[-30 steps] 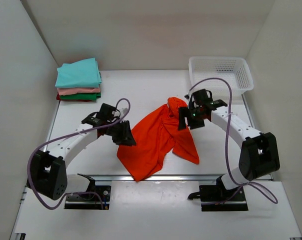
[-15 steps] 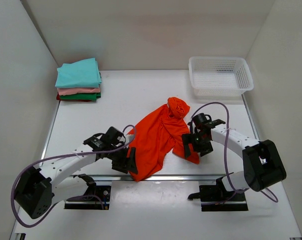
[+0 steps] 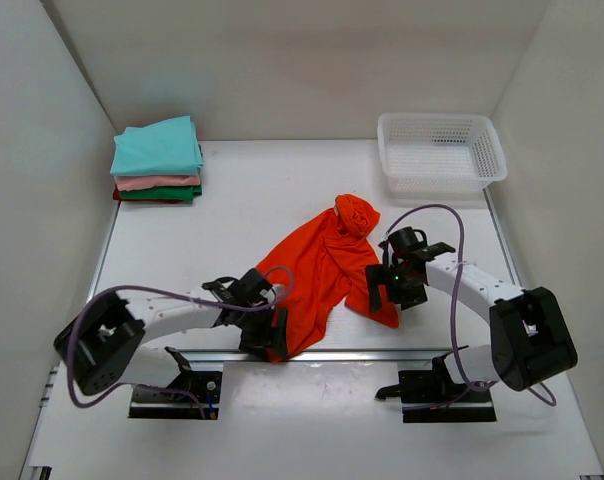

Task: Fold and stack the t-shirts
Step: Flatten out the tshirt

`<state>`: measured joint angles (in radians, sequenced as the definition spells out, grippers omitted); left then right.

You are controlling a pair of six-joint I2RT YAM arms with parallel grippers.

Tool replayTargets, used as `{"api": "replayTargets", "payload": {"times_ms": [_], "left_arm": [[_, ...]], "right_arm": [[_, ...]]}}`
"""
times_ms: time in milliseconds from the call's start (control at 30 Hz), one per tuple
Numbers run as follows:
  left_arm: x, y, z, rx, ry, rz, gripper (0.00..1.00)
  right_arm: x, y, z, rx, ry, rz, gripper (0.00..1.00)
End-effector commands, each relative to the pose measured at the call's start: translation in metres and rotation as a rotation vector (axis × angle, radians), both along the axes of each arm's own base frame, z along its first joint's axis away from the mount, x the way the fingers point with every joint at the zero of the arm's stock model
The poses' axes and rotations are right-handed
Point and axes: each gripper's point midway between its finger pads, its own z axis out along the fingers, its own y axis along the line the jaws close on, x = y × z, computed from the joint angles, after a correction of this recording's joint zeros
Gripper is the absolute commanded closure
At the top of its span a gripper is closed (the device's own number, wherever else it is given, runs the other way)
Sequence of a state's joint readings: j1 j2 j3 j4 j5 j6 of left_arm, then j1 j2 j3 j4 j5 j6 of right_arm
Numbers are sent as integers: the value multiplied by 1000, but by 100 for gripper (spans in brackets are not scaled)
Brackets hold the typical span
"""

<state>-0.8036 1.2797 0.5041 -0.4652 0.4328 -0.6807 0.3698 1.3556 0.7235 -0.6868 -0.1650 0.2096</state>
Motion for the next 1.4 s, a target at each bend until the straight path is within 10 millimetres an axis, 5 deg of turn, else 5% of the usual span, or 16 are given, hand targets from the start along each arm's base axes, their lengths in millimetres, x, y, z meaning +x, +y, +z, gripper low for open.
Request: {"api": "replayTargets", "payload": {"times_ms": [0, 33, 100, 167, 200, 233, 267, 333, 500, 733, 900, 1100, 1167, 1300, 1367], "left_arm": [[23, -31, -5, -23, -77, -8, 29], [28, -36, -4, -28, -85, -9, 36], [31, -43, -3, -38, -81, -7, 74], [38, -45, 3, -40, -99, 11, 100], [37, -44, 7, -46, -99, 15, 100], [42, -44, 14, -58, -111, 34, 100], [43, -40, 17, -59, -98, 52, 100], [53, -37, 38, -89, -145, 82, 100], [89, -23, 107, -109, -292, 180, 100], [103, -18, 218, -272, -449, 272, 100], [111, 14, 336, -475, -691, 403, 100], [98, 53, 430, -597, -828, 467, 100], [97, 57, 462, -641, -879, 505, 100], [100, 51, 469, -718, -862, 537, 100], [108, 51, 464, -719, -877, 544, 100]], "right_arm": [[1, -2, -3, 4, -35, -14, 16], [0, -2, -4, 9, -35, -19, 15], [-7, -6, -15, 2, -11, -21, 15], [-6, -9, -23, 3, -2, -22, 33], [-3, -7, -24, 17, -6, -26, 47], [-6, -6, -27, 27, 8, -5, 92], [5, -2, -20, 33, -15, -6, 100], [12, 1, -5, 37, -29, -1, 100], [39, 16, 80, 173, -185, -1, 99], [23, 3, 206, 317, -478, -39, 100], [9, -29, 337, 351, -939, -48, 100], [-15, -51, 475, 269, -1393, -64, 100], [-29, -63, 536, 224, -1581, -107, 100], [-20, -57, 570, 288, -1673, -87, 100], [0, -53, 560, 328, -1649, -82, 100]]}}
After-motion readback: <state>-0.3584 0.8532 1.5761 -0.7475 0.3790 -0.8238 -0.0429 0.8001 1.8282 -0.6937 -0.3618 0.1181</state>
